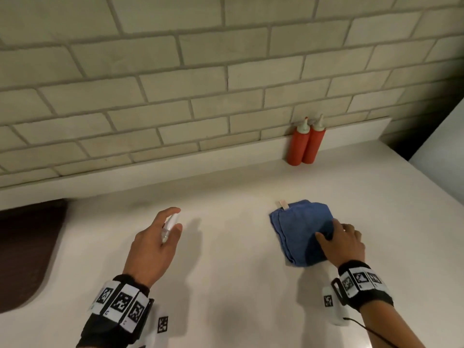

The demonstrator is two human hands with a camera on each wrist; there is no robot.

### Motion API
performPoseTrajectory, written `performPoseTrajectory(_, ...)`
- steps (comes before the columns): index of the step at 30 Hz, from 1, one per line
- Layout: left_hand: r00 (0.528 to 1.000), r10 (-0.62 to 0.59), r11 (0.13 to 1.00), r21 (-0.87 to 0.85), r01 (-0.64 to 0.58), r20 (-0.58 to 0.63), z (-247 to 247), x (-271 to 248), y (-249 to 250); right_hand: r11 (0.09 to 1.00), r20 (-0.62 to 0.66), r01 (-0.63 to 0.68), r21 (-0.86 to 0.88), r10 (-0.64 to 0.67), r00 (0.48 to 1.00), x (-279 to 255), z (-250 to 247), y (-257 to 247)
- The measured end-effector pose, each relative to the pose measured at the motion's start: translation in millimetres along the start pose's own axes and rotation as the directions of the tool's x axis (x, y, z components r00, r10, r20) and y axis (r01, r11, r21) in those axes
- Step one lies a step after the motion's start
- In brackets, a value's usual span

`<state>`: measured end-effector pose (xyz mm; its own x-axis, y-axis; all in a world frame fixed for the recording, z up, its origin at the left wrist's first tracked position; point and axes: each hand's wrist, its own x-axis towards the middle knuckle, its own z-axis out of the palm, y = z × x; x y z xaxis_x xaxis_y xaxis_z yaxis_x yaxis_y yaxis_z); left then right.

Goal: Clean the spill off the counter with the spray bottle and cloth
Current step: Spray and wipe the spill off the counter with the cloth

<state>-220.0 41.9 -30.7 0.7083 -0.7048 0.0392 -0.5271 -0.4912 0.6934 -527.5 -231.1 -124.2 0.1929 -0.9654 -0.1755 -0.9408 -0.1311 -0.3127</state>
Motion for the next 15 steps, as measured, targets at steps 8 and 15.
performPoseTrajectory(8,0.998,0.055,0.998,-0.035,-0.054,0.027,16.0,-7.2,18.9,0.953,0.264,-0.24,0.185,0.187,0.946,20.7,-28.4,2.2)
performPoseTrajectory(15,0.996,0.07,0.995,-0.072,-0.066,0.047,21.6,-8.2,35.0,0.533,0.31,-0.315,0.785,0.101,0.945,6.7,-63.1,23.3)
